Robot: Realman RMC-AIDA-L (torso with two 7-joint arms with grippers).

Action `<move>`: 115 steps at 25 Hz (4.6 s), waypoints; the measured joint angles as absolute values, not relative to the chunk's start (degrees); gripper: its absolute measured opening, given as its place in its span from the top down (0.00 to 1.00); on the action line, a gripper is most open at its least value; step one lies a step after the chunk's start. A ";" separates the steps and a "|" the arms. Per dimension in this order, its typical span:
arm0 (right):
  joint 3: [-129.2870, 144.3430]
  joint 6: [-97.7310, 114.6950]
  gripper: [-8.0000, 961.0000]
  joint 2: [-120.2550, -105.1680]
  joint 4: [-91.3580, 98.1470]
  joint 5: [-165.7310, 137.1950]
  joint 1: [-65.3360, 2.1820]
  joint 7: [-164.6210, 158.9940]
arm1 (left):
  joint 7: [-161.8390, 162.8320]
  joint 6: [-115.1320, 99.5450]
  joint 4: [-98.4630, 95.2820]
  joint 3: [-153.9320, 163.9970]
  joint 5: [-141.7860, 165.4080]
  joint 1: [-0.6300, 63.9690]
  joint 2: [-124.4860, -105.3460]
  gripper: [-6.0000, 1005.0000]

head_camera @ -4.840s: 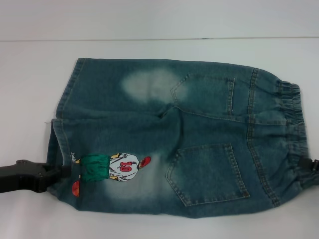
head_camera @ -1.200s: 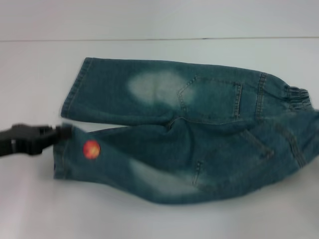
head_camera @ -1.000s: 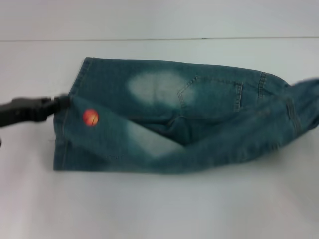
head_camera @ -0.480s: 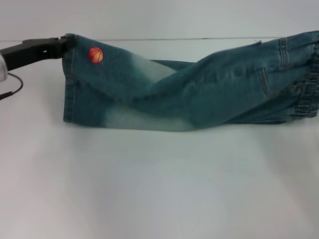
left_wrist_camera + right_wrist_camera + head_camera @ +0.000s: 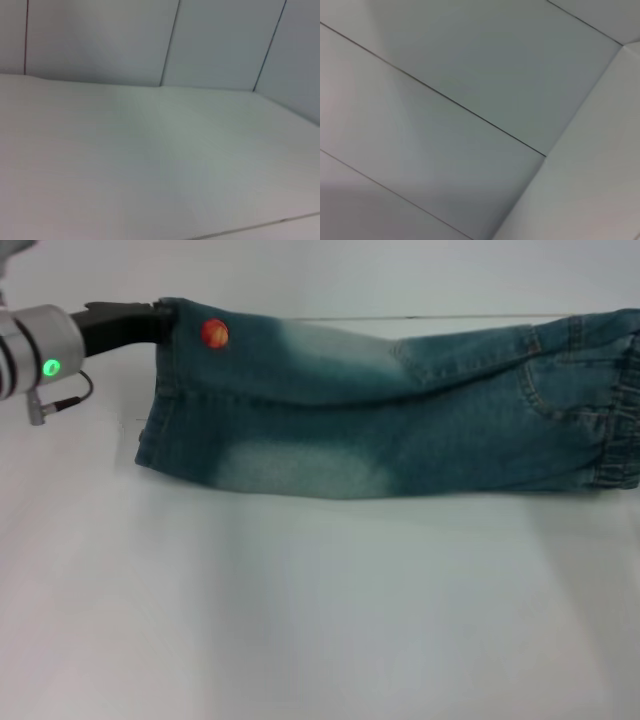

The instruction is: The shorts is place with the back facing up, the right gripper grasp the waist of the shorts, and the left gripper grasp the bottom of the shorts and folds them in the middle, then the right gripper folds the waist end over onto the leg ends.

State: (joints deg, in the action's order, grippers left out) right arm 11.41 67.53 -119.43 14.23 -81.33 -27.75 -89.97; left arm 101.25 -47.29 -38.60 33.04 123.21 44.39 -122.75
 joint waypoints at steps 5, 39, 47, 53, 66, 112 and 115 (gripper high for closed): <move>11.76 64.11 0.93 -119.52 13.22 -81.39 -28.76 -85.17 | 101.22 -41.02 -37.71 39.36 123.21 44.96 -123.80 0.96; 20.69 64.67 0.18 -118.52 16.85 -83.26 -18.27 -81.83 | 79.99 -43.26 -44.80 60.69 92.37 30.16 -124.63 0.12; 20.89 61.57 0.20 -118.41 17.12 -86.81 -20.02 -81.82 | 58.18 -53.83 -36.08 60.97 75.22 29.25 -124.63 0.13; 21.75 58.64 0.21 -118.69 17.55 -87.01 -21.44 -81.82 | 56.32 -55.22 -32.75 61.34 74.94 30.02 -124.63 0.13; 22.94 54.57 0.24 -119.03 17.59 -87.01 -23.17 -81.73 | 56.28 -55.37 -31.16 61.44 74.73 30.63 -124.63 0.13; 23.98 76.29 0.89 -119.41 24.57 -87.55 -16.52 -82.50 | 25.78 -67.29 1.67 58.50 50.88 41.56 -124.64 0.19; 24.37 81.20 0.89 -119.43 28.06 -88.77 -14.50 -85.51 | 19.50 -66.66 7.41 50.53 51.29 43.95 -124.62 0.24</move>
State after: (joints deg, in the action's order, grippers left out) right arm 24.37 81.21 -119.43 28.06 -88.77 -14.50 -85.51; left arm 19.50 -66.66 7.41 50.53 51.29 43.95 -124.62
